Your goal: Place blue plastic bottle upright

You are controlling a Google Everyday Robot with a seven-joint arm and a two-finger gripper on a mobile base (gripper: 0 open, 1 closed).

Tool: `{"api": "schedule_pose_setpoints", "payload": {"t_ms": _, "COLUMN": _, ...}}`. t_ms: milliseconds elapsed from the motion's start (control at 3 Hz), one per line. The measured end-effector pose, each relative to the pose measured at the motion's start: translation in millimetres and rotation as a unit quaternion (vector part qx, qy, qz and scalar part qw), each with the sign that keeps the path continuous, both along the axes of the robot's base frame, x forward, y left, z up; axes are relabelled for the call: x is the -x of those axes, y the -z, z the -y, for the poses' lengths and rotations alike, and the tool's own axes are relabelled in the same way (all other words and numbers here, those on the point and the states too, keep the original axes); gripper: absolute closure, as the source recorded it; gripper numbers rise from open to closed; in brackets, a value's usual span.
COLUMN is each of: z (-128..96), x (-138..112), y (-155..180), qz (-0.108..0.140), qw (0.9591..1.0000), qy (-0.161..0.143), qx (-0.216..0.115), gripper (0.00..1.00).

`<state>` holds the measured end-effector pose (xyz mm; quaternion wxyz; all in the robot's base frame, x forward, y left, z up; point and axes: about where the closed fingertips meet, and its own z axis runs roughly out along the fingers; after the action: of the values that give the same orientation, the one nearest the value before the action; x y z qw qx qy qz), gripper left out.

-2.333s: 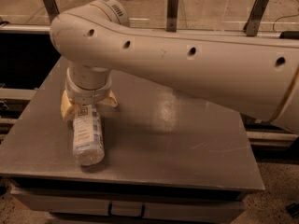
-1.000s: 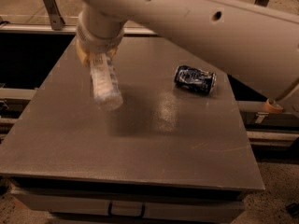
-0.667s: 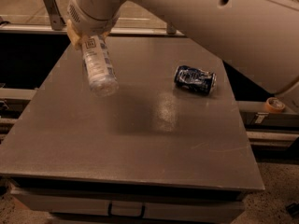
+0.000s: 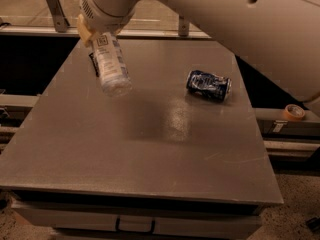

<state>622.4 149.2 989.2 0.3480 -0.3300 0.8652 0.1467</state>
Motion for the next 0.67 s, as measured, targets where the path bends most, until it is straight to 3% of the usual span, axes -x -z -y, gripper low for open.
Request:
{"api": "schedule_pose_setpoints", "payload": {"t_ms": 333, "z": 18.0, "x": -24.9, "y": -23.4, "qz": 0.03, "qw": 0.9972, "qy": -0.018, "qx": -0.065, "gripper": 1.0}}
{"api": "schedule_pose_setpoints", "payload": {"t_ms": 667, "z": 45.6, "x": -54.9, "y": -46.7, "qz": 0.058, "qw": 0.9831, "qy": -0.038, "qx": -0.17, "gripper": 1.0}}
